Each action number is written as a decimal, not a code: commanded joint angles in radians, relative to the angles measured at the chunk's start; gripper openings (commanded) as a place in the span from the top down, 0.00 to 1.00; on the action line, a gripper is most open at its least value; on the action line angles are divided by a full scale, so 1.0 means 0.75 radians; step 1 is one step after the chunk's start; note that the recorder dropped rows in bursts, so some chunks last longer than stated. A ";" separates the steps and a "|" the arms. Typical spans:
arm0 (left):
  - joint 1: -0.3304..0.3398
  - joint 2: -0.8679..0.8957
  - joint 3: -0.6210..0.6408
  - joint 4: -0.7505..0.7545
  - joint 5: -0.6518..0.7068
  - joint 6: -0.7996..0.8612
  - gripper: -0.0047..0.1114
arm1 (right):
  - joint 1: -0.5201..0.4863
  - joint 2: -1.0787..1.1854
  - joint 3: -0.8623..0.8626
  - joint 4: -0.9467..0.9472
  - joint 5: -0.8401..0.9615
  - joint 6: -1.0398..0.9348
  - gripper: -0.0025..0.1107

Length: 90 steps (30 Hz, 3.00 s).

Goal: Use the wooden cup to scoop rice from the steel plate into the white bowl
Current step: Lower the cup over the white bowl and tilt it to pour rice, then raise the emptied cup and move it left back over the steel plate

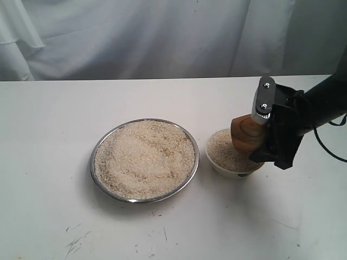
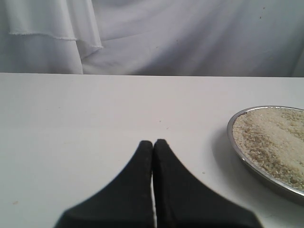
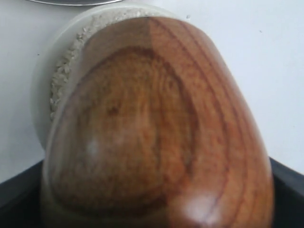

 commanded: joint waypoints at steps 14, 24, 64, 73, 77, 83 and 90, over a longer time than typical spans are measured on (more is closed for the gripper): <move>-0.002 -0.007 0.006 -0.001 -0.008 -0.004 0.96 | 0.039 -0.096 0.003 -0.075 -0.086 0.059 0.98; -0.002 -0.007 0.006 -0.001 -0.008 -0.004 0.96 | 0.066 -0.105 0.003 -0.271 -0.087 0.164 0.98; -0.002 -0.007 0.006 -0.001 -0.008 -0.004 0.96 | 0.170 -0.206 0.003 -0.591 -0.174 0.476 0.98; -0.002 -0.007 0.006 -0.001 -0.008 -0.004 0.96 | 0.177 -0.245 0.003 -0.418 -0.224 0.457 0.98; -0.002 -0.007 0.006 -0.001 -0.008 -0.004 0.96 | 0.240 -0.266 0.003 -0.265 -0.261 0.362 0.98; -0.002 -0.007 0.006 -0.001 -0.008 -0.004 0.96 | 0.362 -0.266 0.003 -0.194 -0.343 0.314 0.98; -0.002 -0.007 0.006 -0.001 -0.008 -0.004 0.96 | 0.423 -0.247 0.003 -0.054 -0.465 0.264 0.98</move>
